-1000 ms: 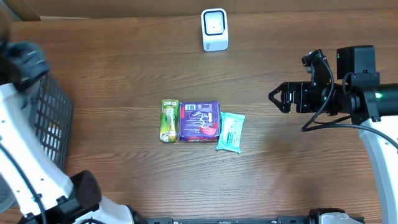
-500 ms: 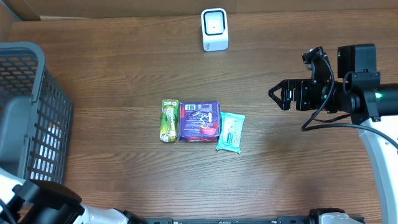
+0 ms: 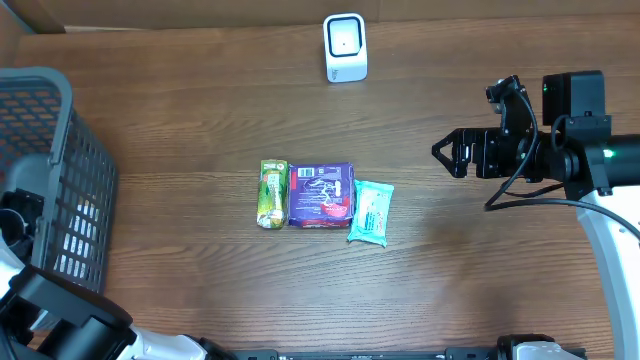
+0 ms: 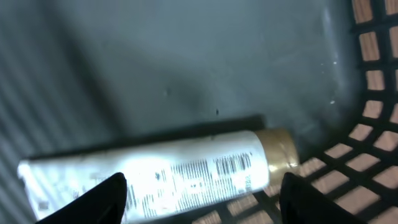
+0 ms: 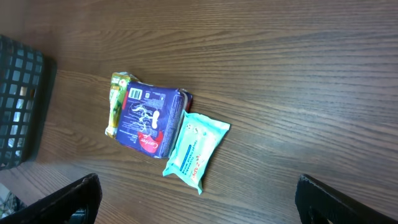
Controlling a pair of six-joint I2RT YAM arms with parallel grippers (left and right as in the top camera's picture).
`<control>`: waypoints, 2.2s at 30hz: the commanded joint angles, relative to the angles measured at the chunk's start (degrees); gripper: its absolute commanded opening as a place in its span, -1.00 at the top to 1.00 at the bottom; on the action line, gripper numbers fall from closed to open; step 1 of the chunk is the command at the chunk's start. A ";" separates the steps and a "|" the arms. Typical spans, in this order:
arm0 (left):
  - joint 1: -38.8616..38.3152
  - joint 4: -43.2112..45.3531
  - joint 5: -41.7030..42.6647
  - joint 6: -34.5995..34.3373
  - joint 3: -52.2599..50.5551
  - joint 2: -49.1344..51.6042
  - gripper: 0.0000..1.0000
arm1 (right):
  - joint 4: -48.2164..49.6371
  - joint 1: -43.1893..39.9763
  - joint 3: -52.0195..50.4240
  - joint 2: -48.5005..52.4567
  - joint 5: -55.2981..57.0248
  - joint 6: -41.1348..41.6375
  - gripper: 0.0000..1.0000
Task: Scan the item barcode
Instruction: 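Reach the left gripper into the basket and grasp the white gold-capped tube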
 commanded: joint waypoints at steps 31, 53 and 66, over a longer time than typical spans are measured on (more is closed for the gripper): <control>-3.50 14.88 2.05 40.33 -15.65 0.39 -0.64 | 1.90 0.22 0.31 -0.13 0.02 0.07 -1.00; -3.52 20.46 -2.38 40.22 -16.65 0.13 0.92 | 1.84 0.22 0.31 -0.13 0.00 0.09 -1.00; -8.09 15.06 -2.43 30.60 9.68 -7.58 0.92 | 1.90 0.22 0.31 -0.13 0.00 0.09 -1.00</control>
